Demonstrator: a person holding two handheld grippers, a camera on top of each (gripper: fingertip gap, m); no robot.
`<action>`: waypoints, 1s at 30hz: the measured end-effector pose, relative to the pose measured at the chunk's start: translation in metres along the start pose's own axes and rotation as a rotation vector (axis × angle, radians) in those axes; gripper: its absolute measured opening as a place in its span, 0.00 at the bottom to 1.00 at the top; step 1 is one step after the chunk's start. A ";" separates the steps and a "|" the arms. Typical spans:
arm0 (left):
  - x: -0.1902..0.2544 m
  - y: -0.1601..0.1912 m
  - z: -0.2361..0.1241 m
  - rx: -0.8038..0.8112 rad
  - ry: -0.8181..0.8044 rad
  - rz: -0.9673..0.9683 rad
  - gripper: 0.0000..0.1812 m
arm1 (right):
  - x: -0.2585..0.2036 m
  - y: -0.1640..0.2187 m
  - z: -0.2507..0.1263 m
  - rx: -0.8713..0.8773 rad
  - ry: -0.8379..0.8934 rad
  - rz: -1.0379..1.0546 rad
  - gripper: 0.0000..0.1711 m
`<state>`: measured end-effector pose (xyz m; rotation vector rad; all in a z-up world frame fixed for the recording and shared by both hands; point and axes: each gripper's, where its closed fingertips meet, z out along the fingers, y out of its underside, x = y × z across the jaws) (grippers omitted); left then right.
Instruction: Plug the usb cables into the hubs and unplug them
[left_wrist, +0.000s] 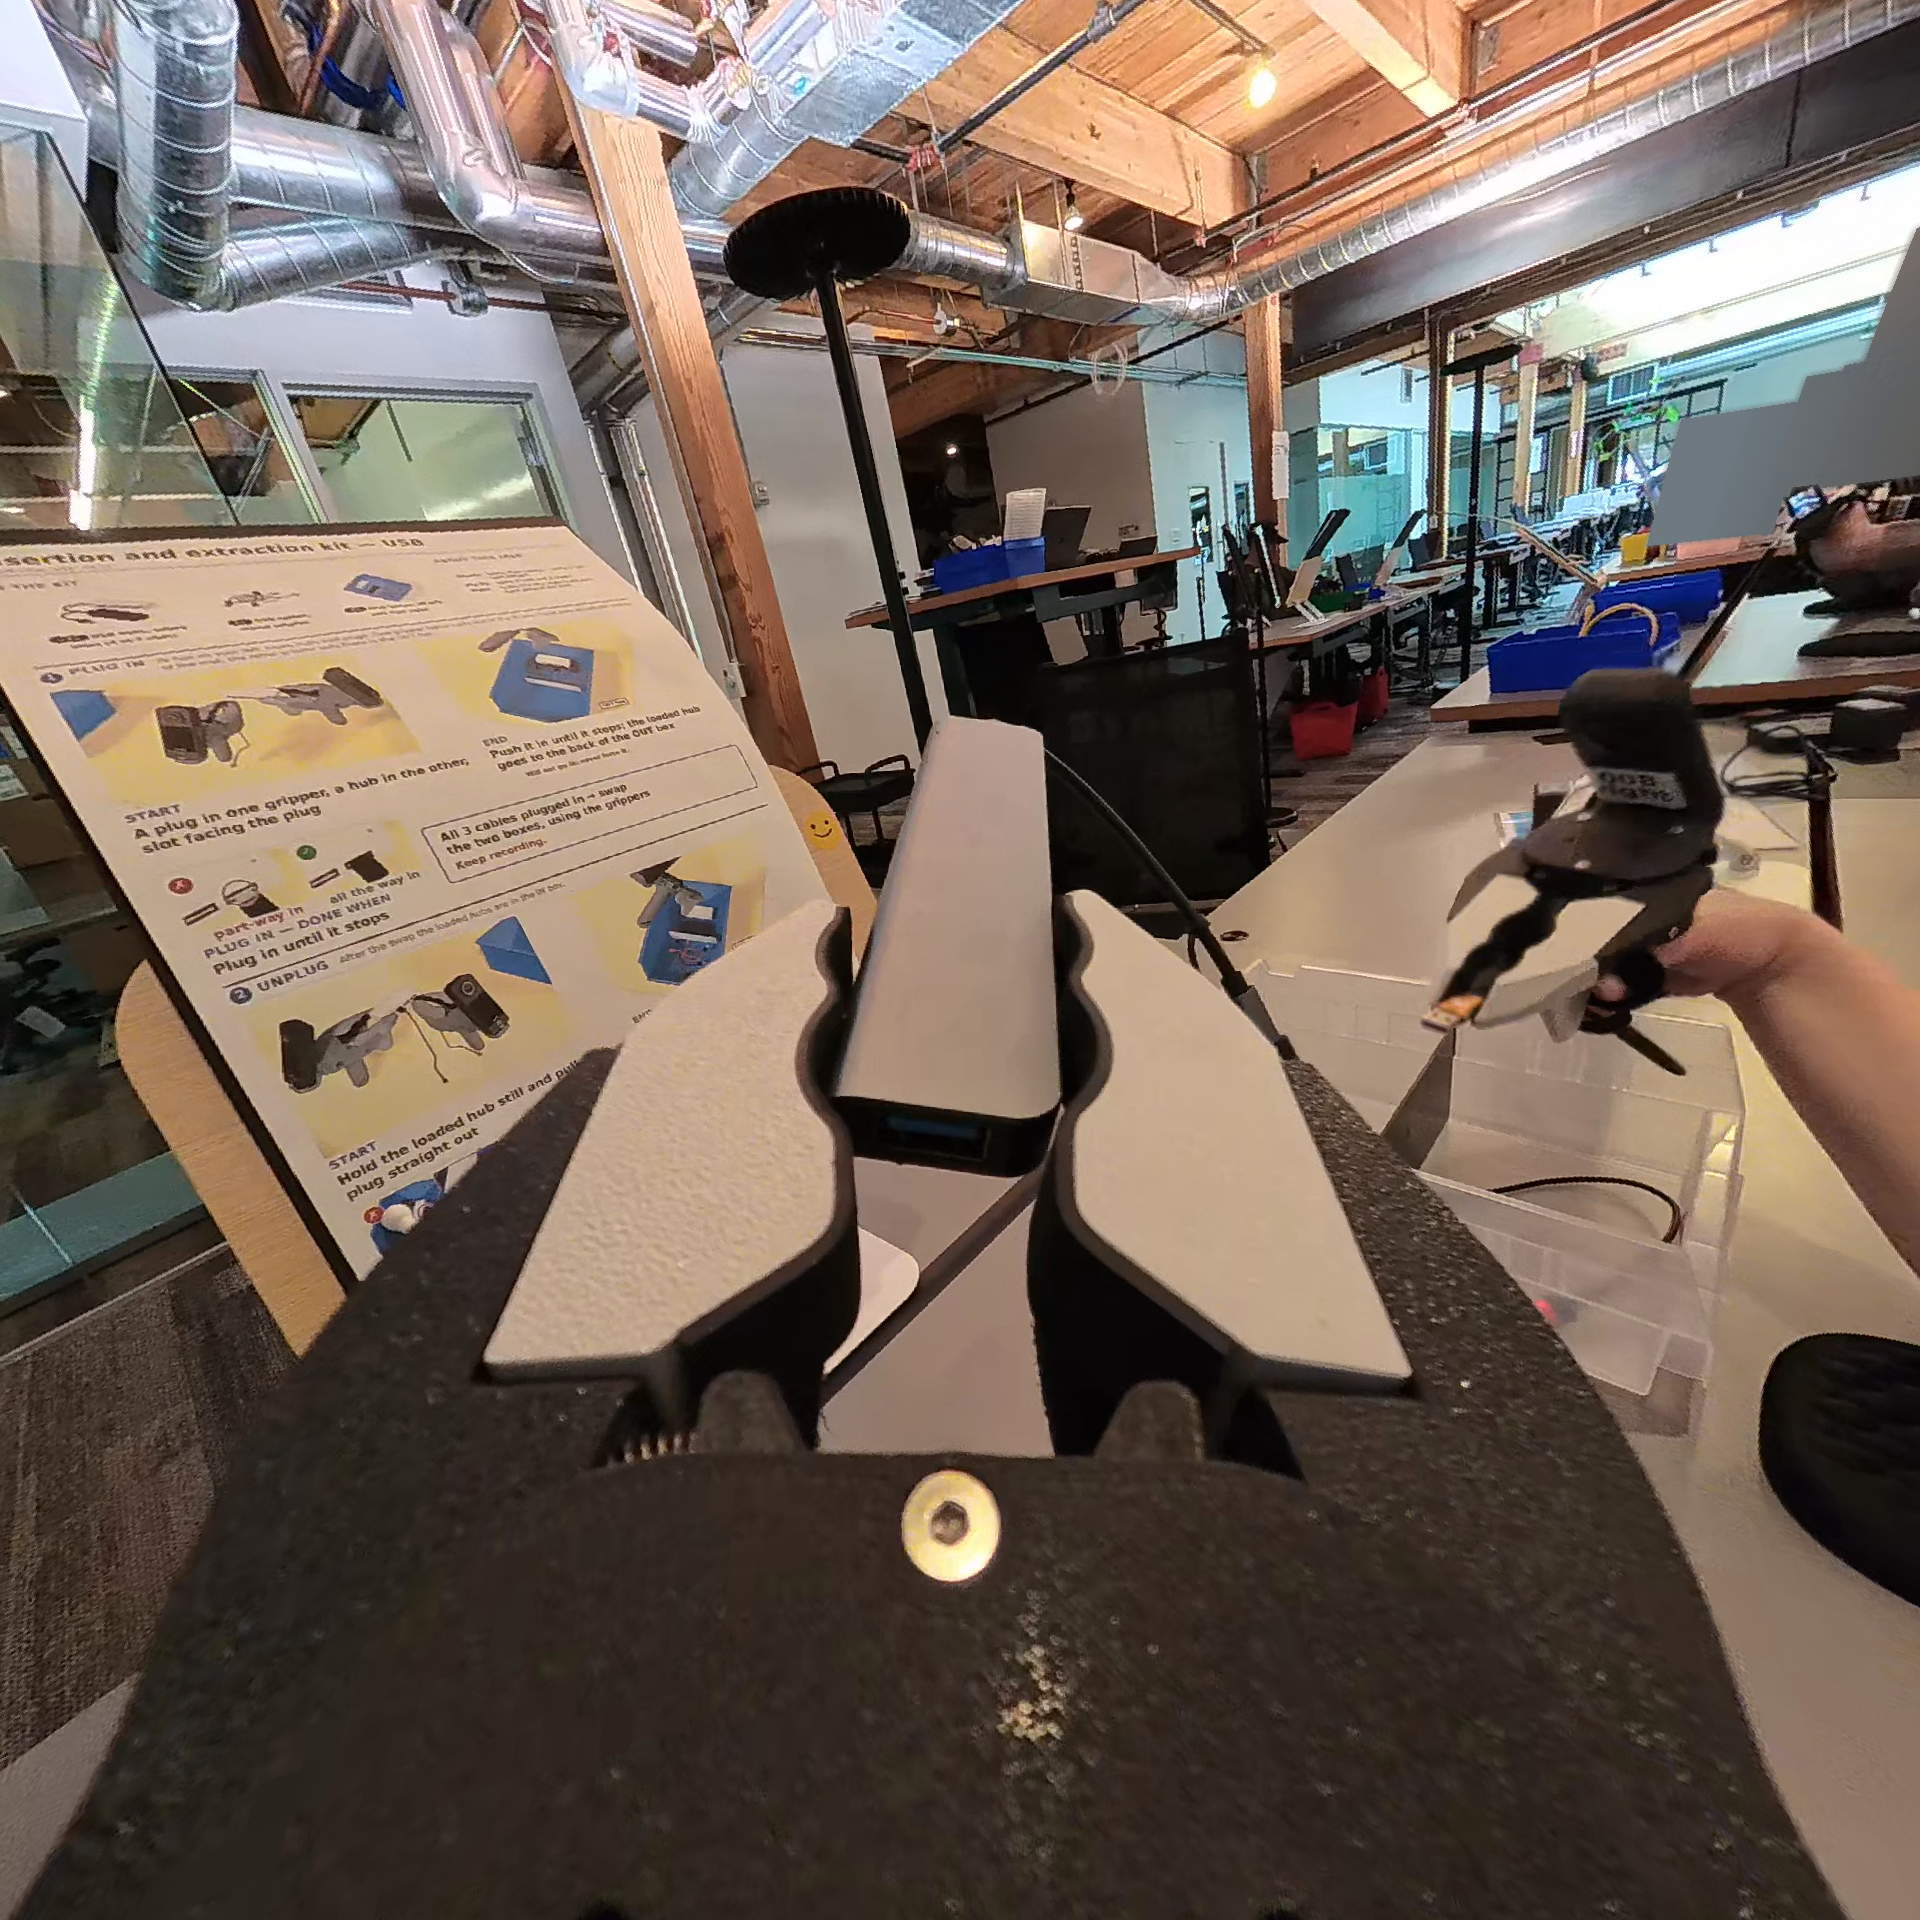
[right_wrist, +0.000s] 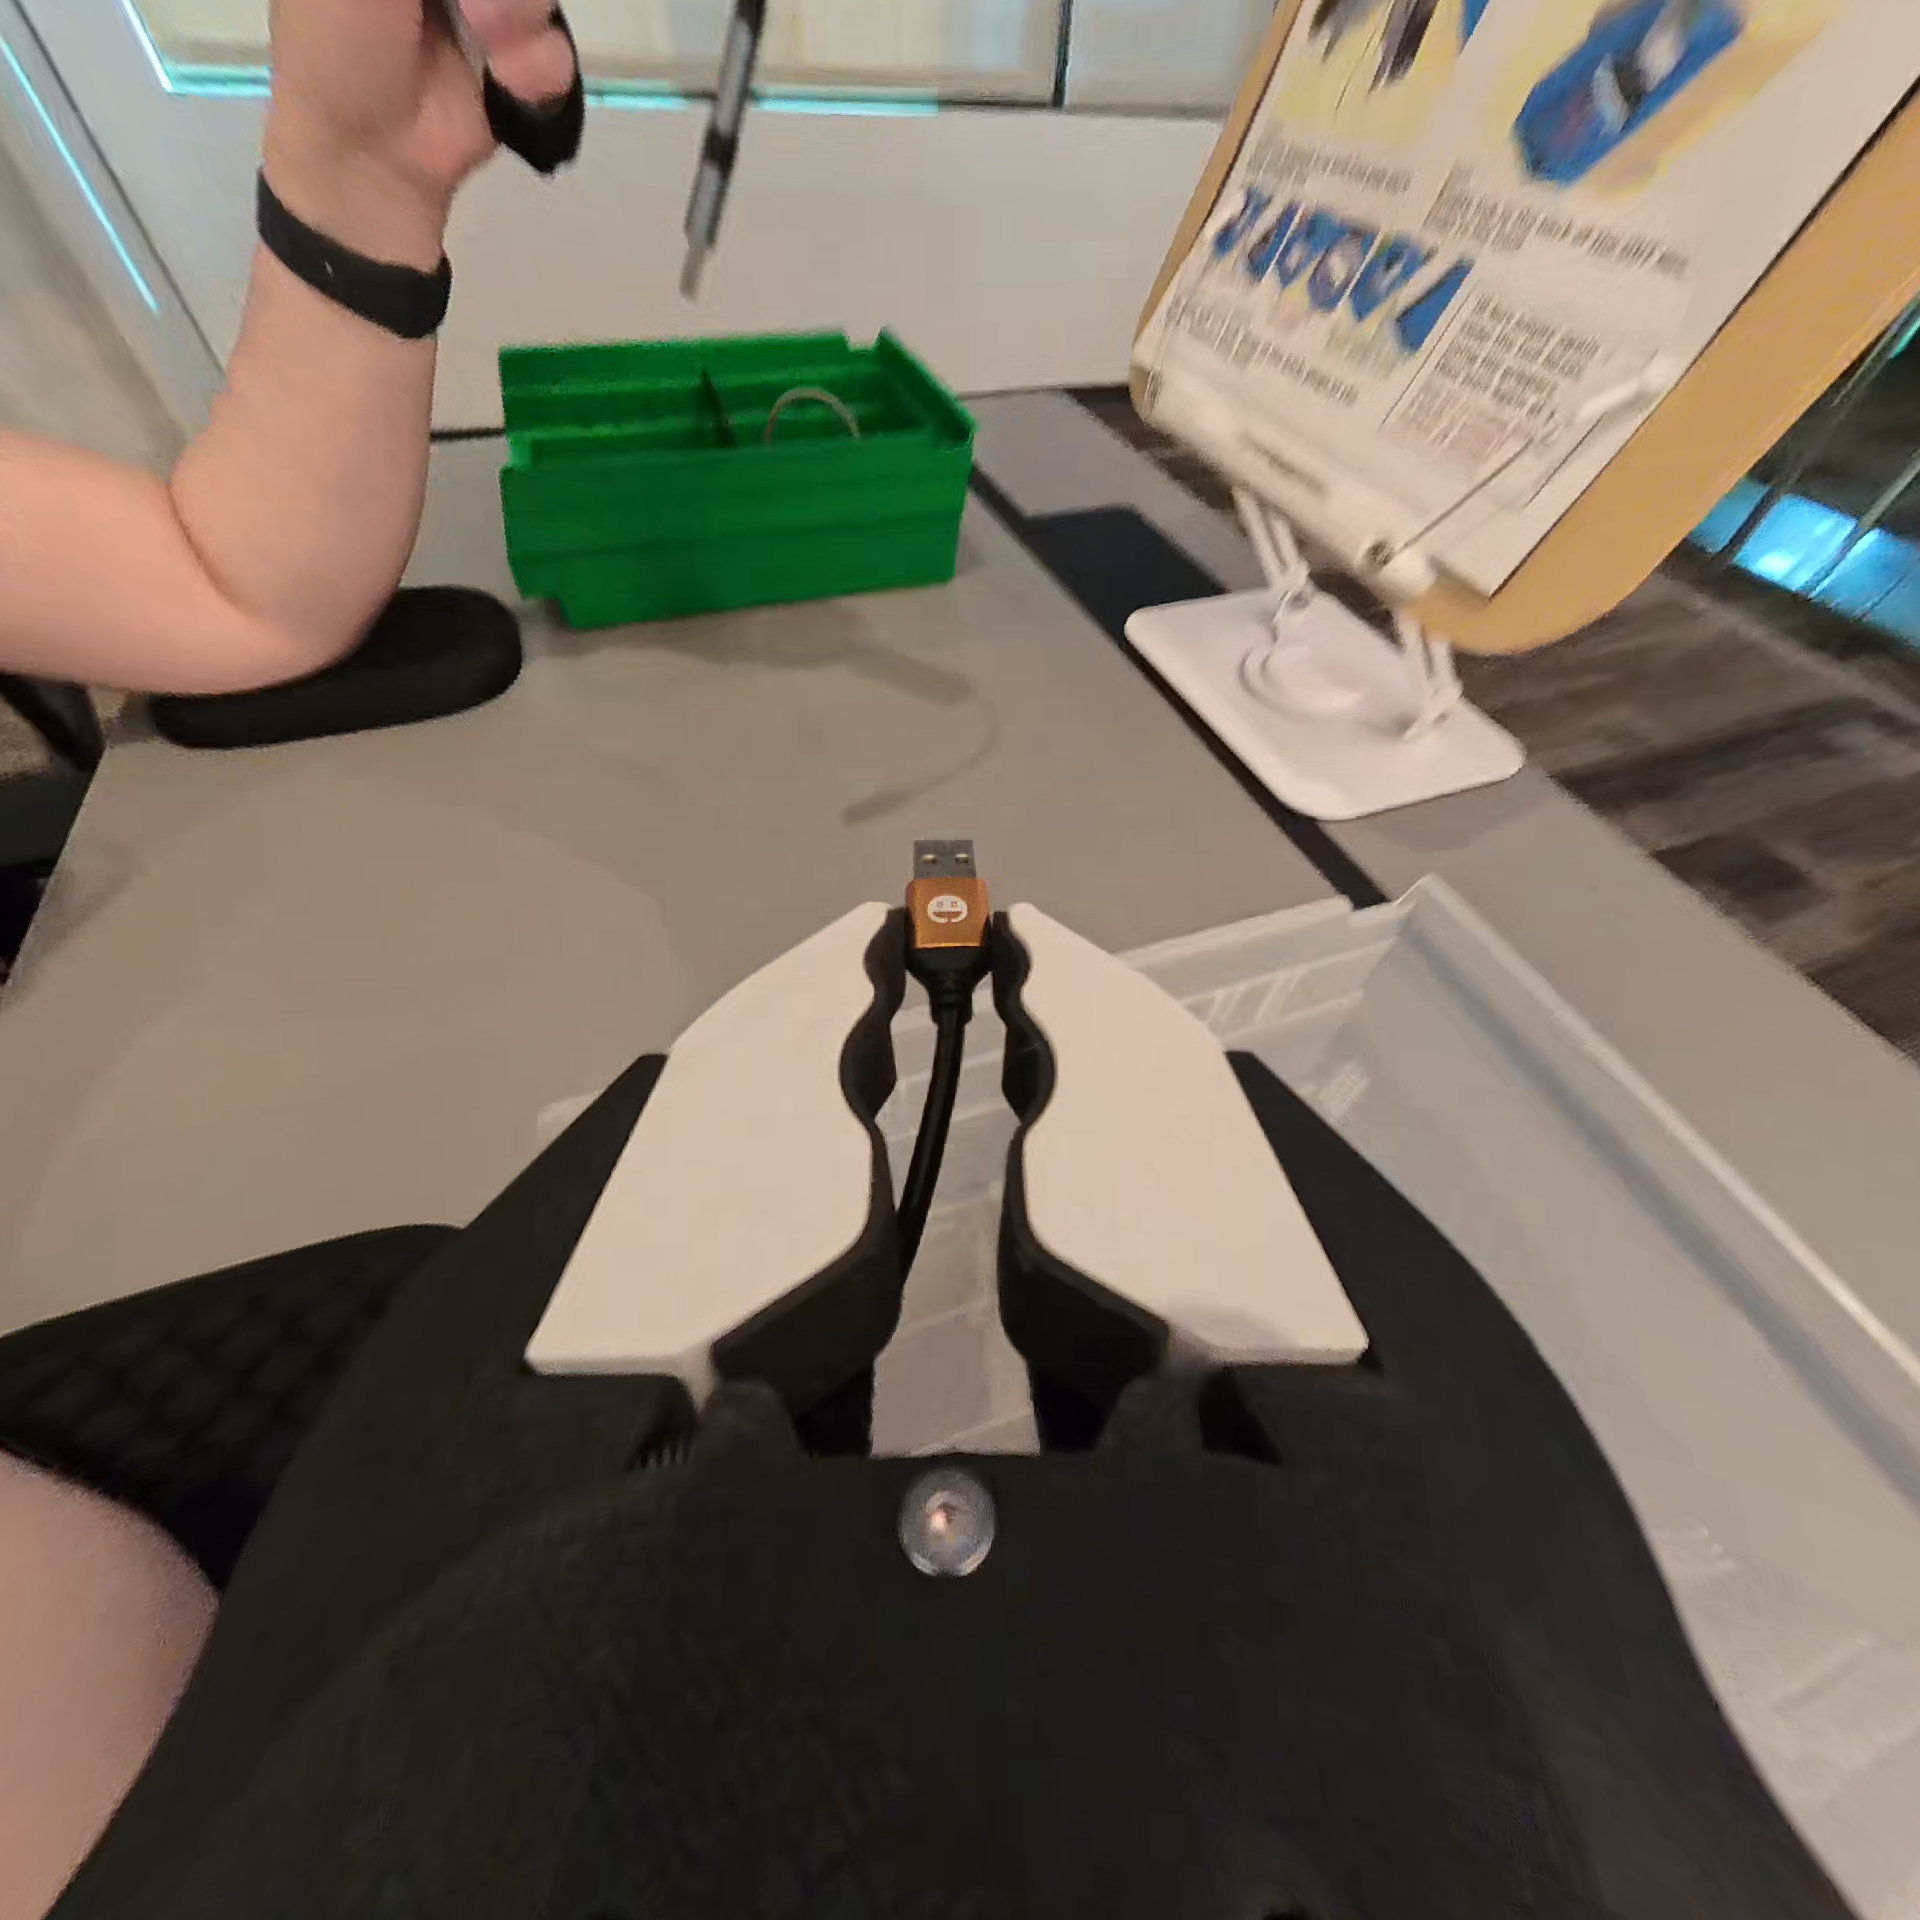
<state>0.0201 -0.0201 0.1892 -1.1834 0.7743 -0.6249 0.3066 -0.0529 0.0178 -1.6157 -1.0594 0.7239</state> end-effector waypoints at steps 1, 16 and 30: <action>0.001 0.000 0.000 -0.001 0.003 0.000 0.20 | 0.000 0.006 0.003 -0.019 -0.013 0.012 0.10; 0.003 0.000 0.001 -0.005 -0.003 0.010 0.20 | -0.054 -0.048 0.026 0.051 -0.236 -0.062 0.09; -0.005 -0.010 -0.009 0.030 -0.021 -0.004 0.20 | 0.024 -0.103 -0.136 0.574 0.635 -0.257 0.10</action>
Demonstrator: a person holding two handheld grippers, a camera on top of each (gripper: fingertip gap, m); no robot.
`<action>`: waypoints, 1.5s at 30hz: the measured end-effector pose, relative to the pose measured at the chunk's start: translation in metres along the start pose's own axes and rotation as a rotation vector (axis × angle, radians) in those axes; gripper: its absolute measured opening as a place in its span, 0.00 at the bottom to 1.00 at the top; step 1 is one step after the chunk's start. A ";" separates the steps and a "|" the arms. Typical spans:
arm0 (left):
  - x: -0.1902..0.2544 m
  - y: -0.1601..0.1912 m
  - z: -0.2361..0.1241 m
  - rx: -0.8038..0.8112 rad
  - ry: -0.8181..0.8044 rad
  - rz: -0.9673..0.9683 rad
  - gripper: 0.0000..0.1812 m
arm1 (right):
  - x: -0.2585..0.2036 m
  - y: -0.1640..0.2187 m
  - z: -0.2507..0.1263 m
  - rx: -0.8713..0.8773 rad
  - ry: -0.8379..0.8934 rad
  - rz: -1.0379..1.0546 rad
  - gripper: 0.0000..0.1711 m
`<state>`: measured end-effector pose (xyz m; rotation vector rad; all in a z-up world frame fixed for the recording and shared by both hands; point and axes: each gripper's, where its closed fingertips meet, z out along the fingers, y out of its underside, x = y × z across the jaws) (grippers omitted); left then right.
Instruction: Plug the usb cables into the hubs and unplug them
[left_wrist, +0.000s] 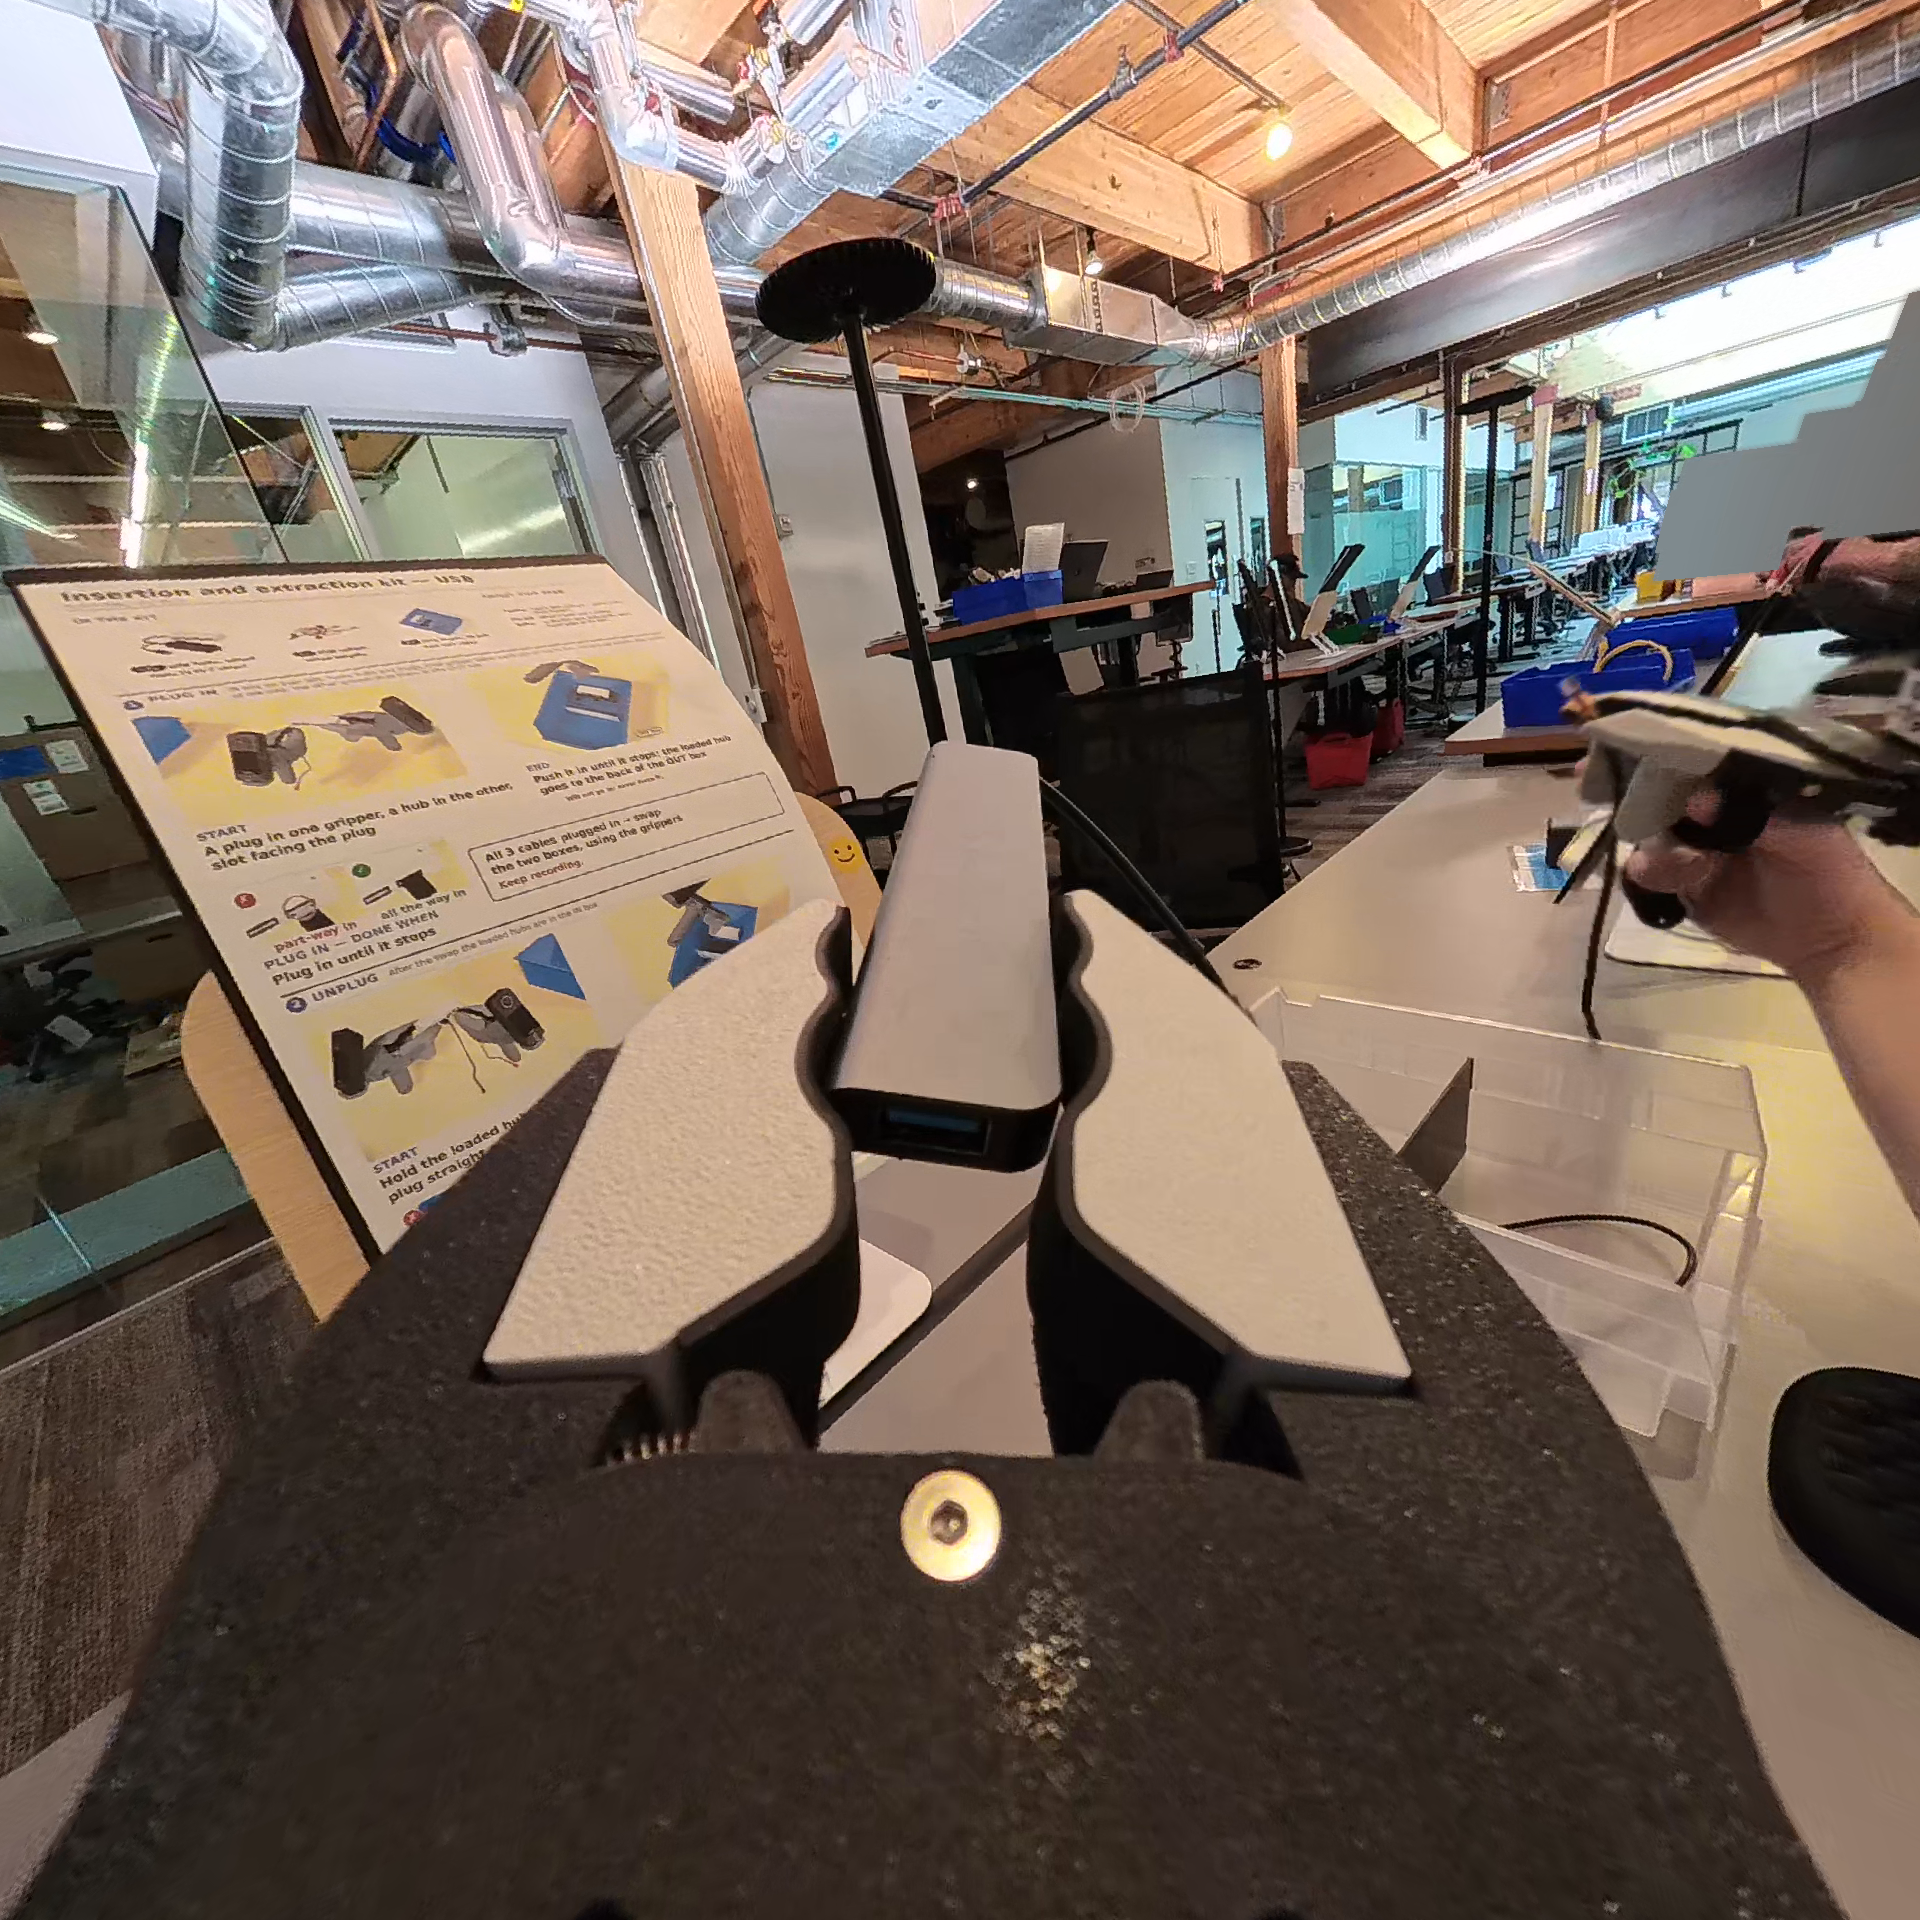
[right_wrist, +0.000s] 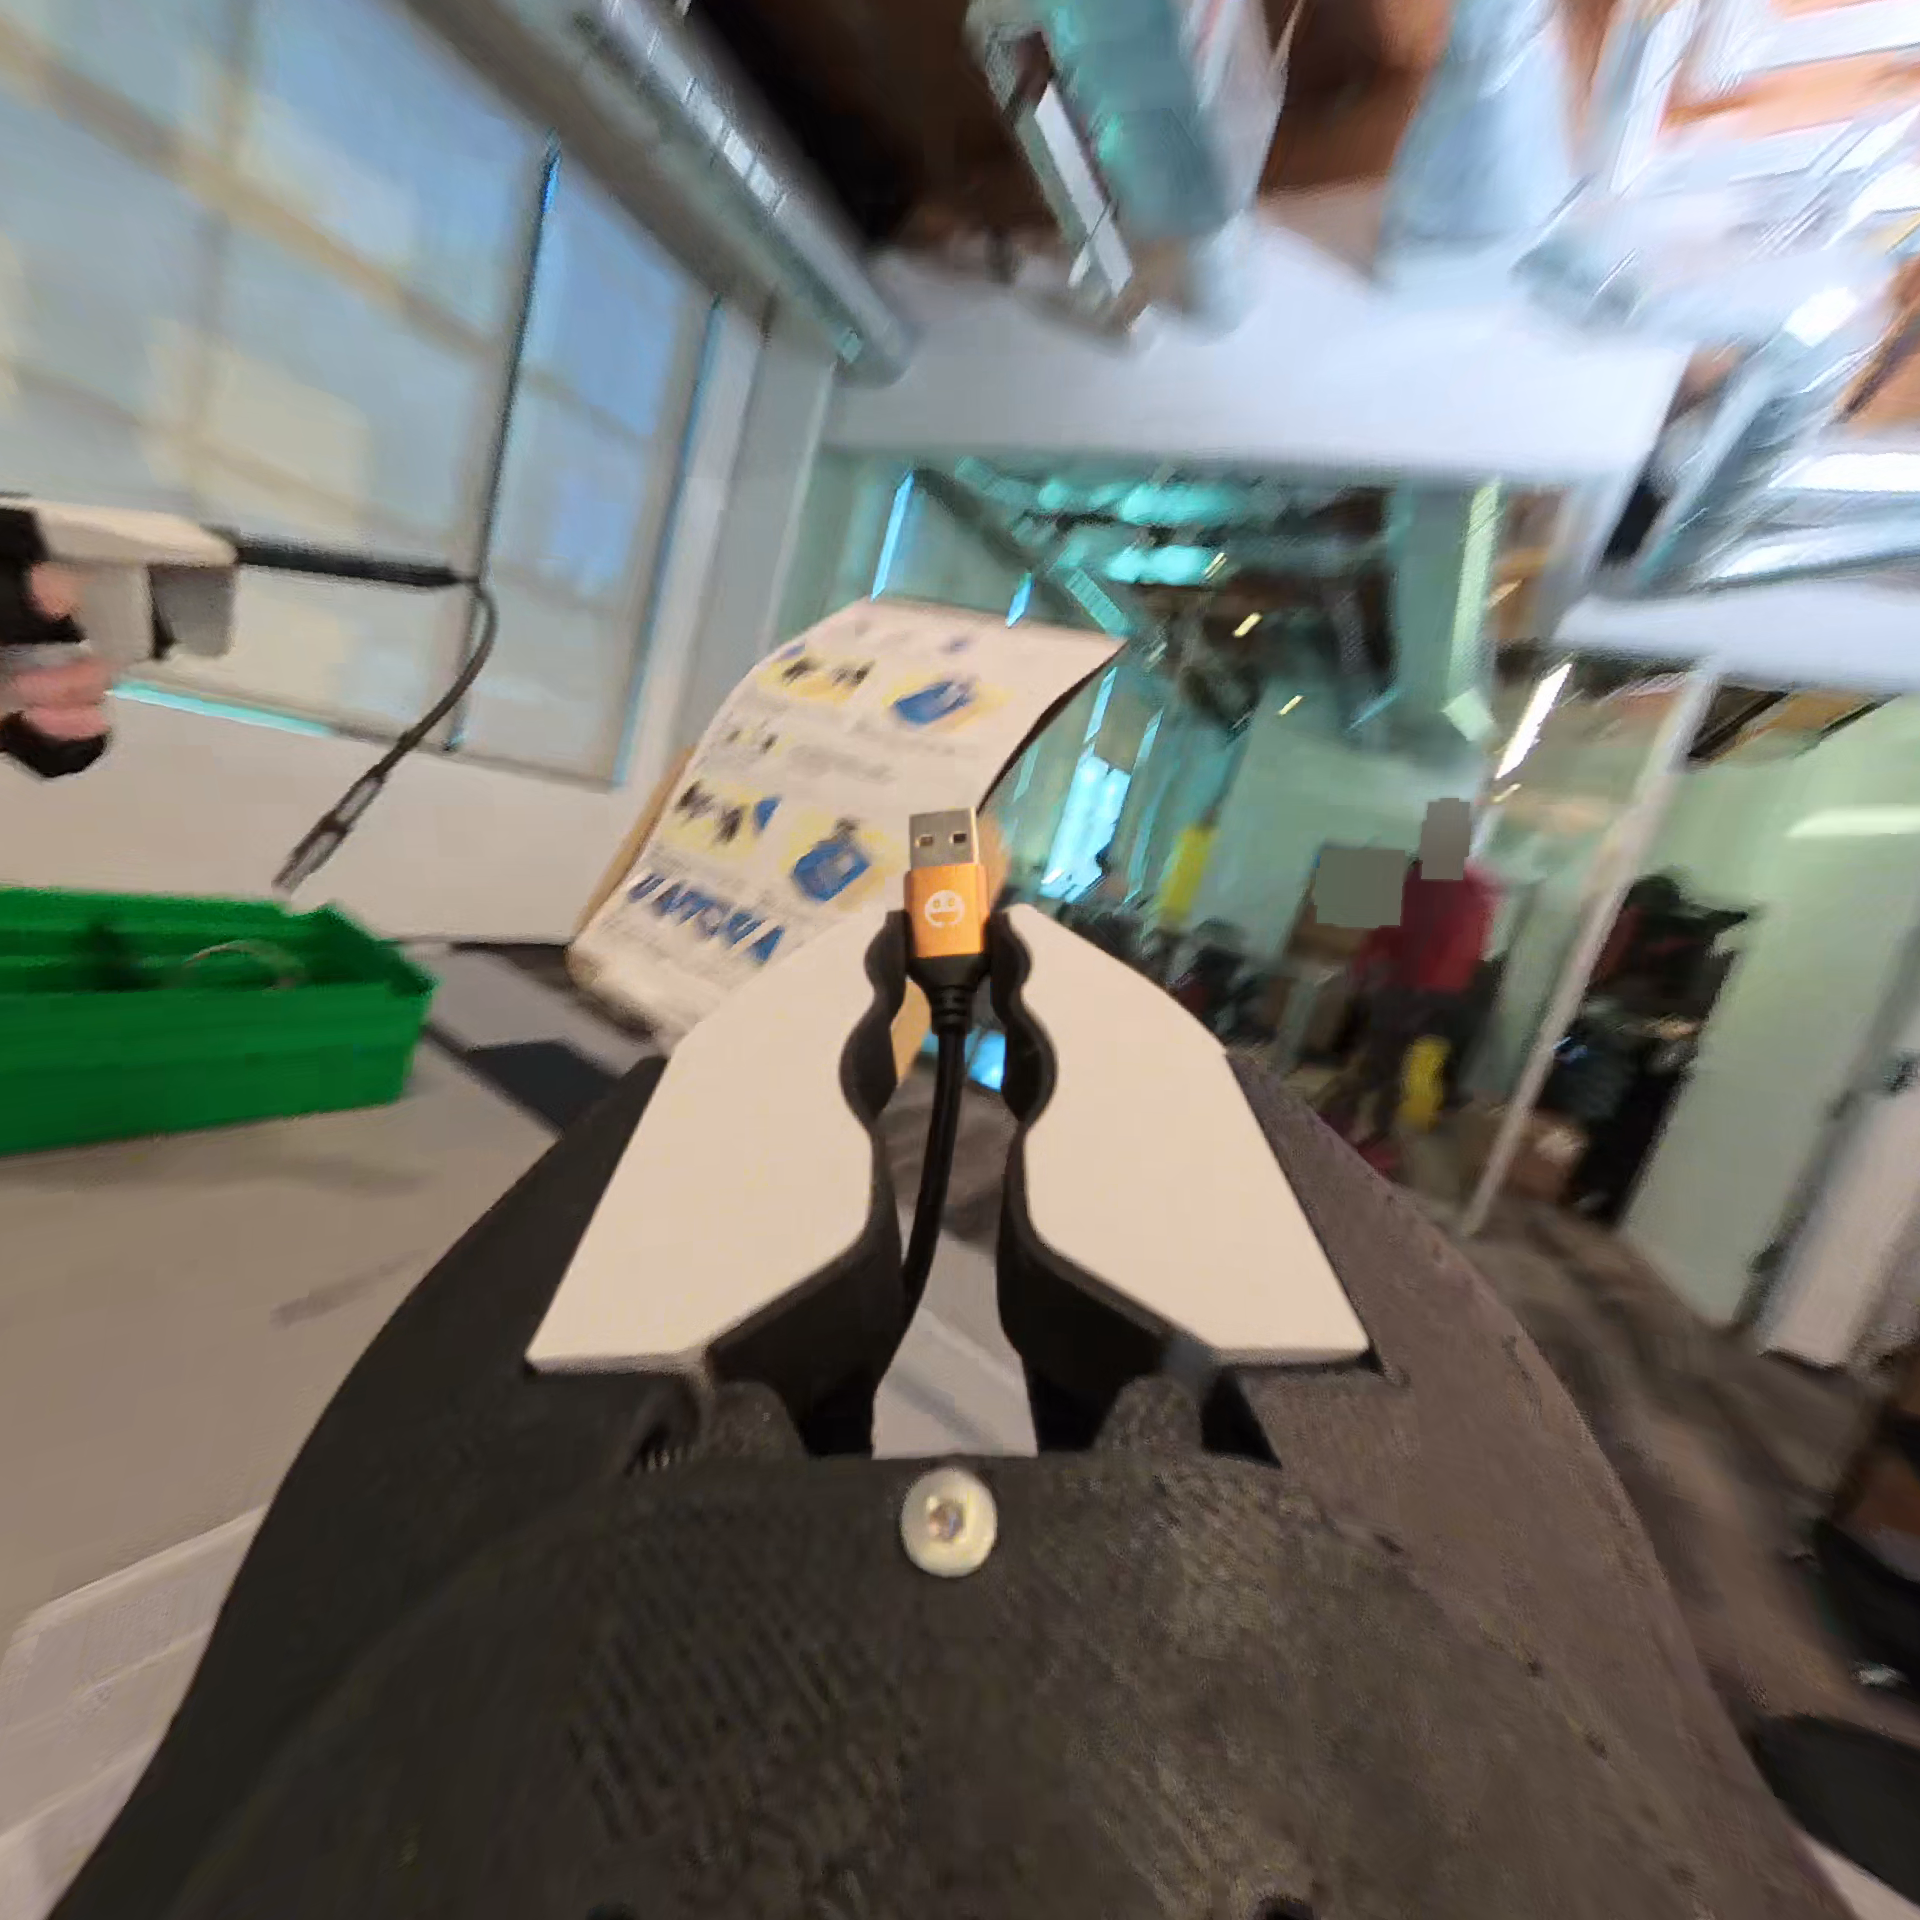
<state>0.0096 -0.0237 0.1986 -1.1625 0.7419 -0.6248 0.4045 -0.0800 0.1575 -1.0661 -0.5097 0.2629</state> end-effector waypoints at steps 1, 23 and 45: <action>-0.001 0.000 0.000 0.001 -0.002 -0.001 0.20 | 0.008 -0.011 -0.012 0.051 0.058 -0.049 0.09; -0.003 0.004 0.002 -0.014 -0.006 -0.008 0.19 | -0.114 0.129 0.021 -0.594 -0.657 0.174 0.10; 0.012 0.021 0.015 -0.071 0.095 -0.078 0.19 | -0.110 0.200 -0.020 -1.188 -0.531 0.305 0.21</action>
